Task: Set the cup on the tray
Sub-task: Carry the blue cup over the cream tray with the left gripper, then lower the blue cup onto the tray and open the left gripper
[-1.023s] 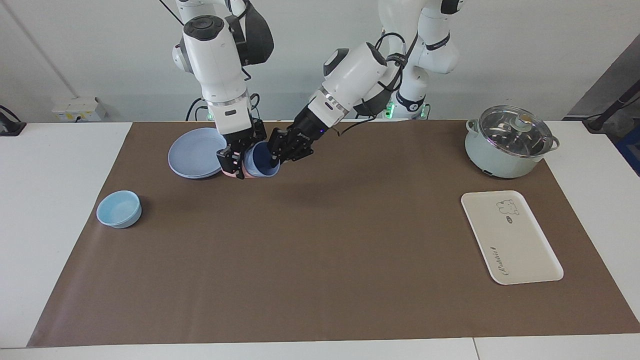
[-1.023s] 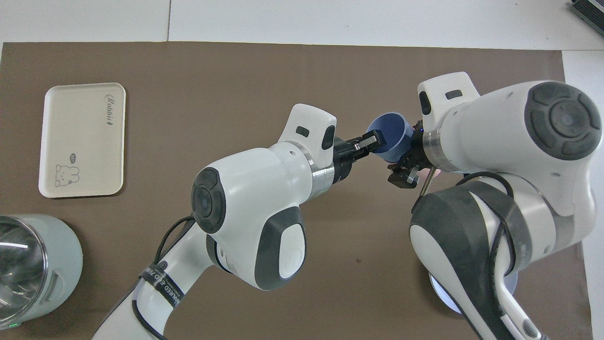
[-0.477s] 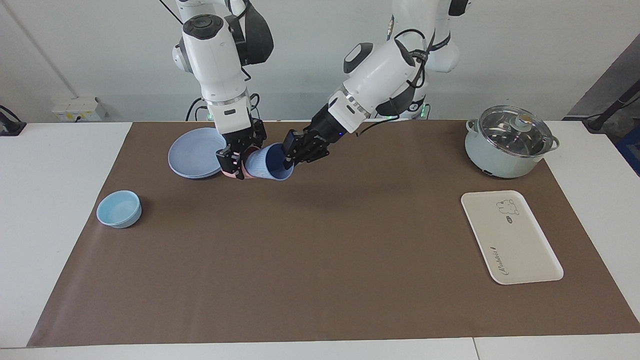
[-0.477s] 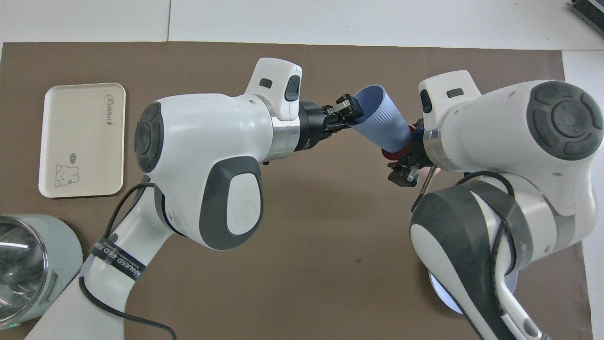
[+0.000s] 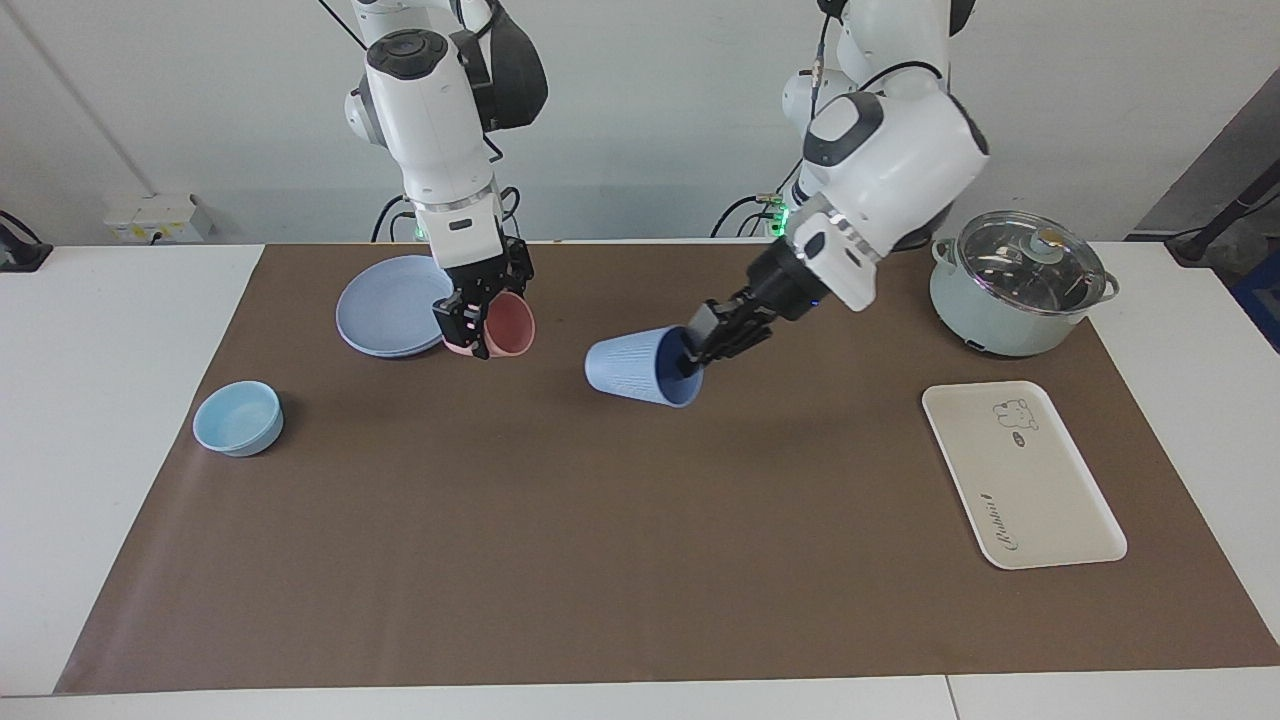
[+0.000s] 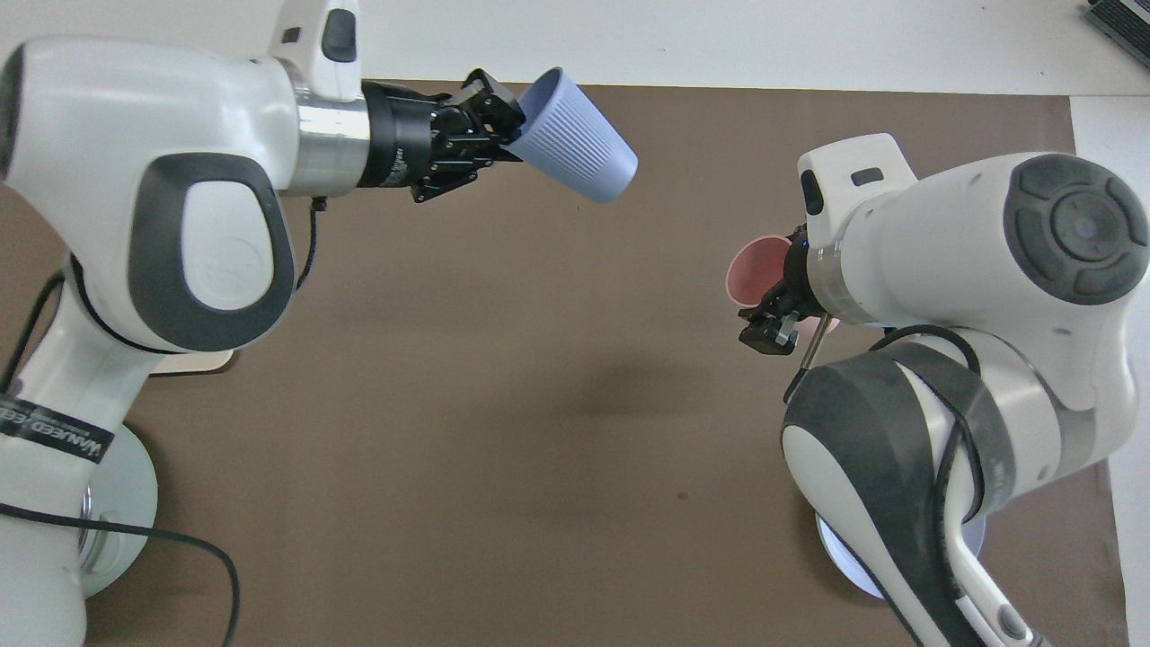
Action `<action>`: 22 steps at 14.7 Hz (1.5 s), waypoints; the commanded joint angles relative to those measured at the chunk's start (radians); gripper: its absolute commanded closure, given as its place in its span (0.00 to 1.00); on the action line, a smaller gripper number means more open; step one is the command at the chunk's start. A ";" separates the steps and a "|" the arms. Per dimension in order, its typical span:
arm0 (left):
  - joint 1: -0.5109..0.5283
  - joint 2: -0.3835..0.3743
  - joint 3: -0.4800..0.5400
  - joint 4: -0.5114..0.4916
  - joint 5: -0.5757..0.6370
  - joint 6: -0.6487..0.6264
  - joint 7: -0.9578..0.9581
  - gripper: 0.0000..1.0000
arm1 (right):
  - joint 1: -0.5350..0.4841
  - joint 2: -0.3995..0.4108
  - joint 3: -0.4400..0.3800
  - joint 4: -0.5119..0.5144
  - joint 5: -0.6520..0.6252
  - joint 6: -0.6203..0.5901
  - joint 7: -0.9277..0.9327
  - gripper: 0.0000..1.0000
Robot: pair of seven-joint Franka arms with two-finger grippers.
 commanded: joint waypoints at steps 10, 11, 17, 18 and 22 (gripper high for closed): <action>0.481 -0.170 -0.001 -0.350 0.180 0.011 0.775 1.00 | -0.236 0.150 0.002 -0.094 0.895 0.553 -0.441 1.00; 0.522 -0.173 -0.001 -0.374 0.182 0.051 0.848 1.00 | -0.254 0.180 0.003 -0.091 1.028 0.566 -0.528 1.00; 0.610 -0.163 -0.003 -0.597 0.180 0.494 1.139 1.00 | -0.358 0.257 0.002 -0.140 1.462 0.488 -1.018 1.00; 0.611 -0.148 -0.003 -0.609 0.179 0.547 1.166 1.00 | -0.389 0.265 0.002 -0.148 1.479 0.453 -1.073 1.00; 0.599 -0.076 -0.004 -0.612 0.171 0.640 1.181 1.00 | -0.469 0.353 0.003 -0.163 1.652 0.321 -1.365 1.00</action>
